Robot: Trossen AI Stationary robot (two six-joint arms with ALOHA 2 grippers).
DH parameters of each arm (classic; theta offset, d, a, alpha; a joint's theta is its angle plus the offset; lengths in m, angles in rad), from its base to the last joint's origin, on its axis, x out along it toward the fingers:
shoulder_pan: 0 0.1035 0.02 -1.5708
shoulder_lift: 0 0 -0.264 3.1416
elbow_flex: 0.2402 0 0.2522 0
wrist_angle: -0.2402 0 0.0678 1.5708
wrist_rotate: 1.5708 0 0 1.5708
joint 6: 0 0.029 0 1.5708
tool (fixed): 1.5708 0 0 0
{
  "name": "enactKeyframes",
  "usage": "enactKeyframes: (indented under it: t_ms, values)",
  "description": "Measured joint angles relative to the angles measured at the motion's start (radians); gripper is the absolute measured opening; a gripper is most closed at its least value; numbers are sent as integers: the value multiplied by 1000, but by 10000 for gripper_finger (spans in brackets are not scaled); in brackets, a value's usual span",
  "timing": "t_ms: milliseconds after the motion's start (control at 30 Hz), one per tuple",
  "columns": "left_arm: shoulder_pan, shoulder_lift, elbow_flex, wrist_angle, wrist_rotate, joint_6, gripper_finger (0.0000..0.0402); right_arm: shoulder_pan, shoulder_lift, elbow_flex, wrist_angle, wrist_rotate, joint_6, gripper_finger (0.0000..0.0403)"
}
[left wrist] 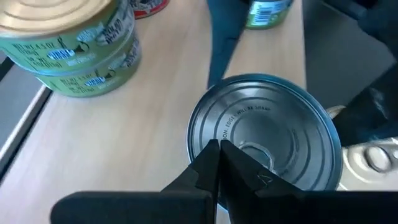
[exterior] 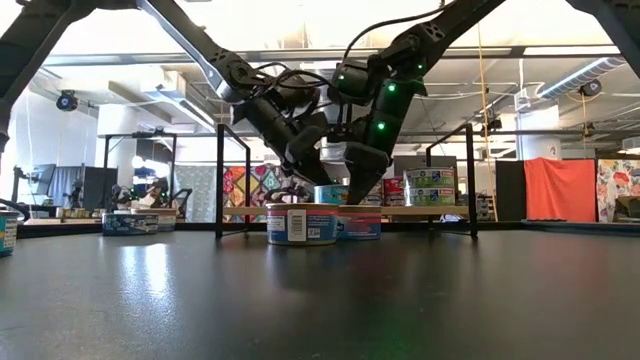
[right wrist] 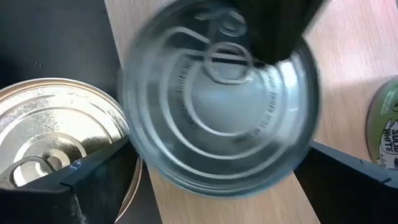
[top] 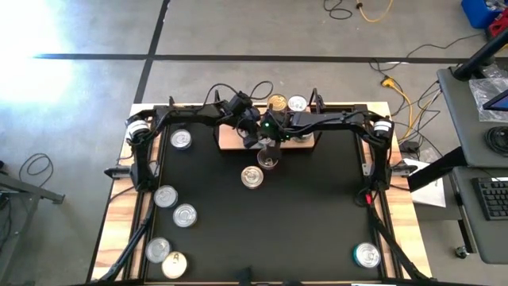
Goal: Stack canned seafood by type on shelf
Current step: Put the yellow-blue tuna can on the shelf
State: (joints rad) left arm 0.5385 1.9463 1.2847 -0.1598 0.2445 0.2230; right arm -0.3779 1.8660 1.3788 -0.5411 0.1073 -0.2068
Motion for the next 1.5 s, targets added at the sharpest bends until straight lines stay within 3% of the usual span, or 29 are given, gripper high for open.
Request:
enactKeyframes:
  t_ms: [233, 533, 1067, 1300, 1500]
  values:
    - [-2, 7, 69, -26, -10, 17, 0, -3, 1, -1, 26, -2, -2, 400]
    - [-6, -1, 5, 23, 16, 3, 0, -9, 3, -2, 59, -10, 40, 400]
    - [-8, -12, 44, -16, -28, -84, 0, 7, -5, 147, -281, -24, 116, 392]
    - [-10, -79, 48, -50, -33, -74, 0, 35, -11, 263, -357, 125, 71, 302]
    - [-14, -221, -5, -46, -26, -75, 0, 11, -11, 307, -418, 143, 113, 163]
